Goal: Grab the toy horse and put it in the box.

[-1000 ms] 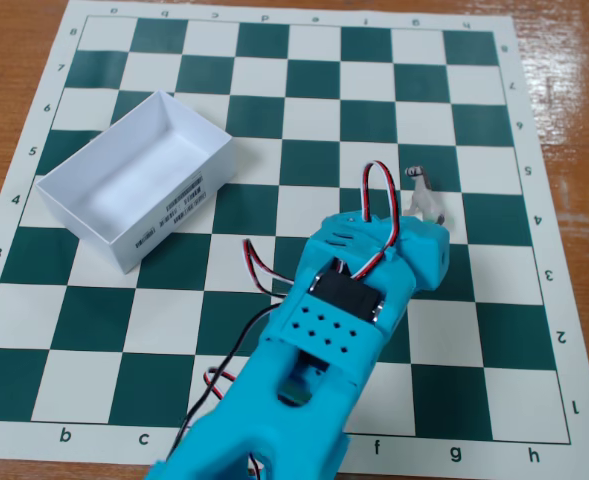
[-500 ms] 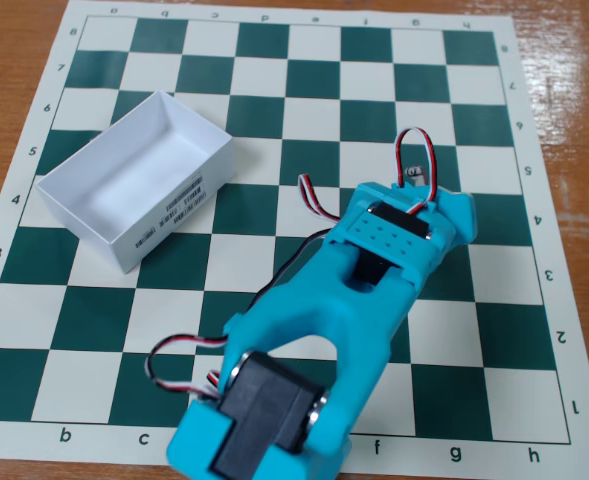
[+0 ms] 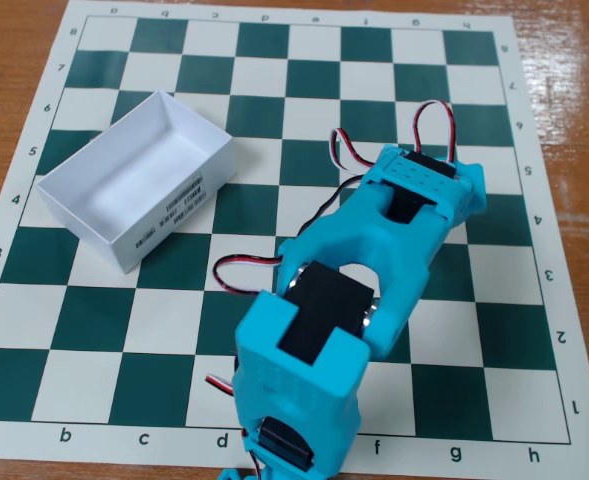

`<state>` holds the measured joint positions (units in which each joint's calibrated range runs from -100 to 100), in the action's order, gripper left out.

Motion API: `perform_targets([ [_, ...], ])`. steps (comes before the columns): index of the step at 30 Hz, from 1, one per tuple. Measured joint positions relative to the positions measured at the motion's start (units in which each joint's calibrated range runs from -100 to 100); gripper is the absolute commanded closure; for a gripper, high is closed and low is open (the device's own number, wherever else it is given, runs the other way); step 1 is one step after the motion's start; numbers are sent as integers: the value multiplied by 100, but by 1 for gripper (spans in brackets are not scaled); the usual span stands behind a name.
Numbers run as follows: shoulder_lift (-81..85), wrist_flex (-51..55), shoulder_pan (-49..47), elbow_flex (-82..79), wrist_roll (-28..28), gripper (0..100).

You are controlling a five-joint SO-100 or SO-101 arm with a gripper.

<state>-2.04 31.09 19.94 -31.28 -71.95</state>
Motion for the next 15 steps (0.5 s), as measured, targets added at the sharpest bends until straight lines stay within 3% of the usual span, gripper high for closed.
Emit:
perform_targets([
  [15, -902, -9, 0, 807, -167, 61],
])
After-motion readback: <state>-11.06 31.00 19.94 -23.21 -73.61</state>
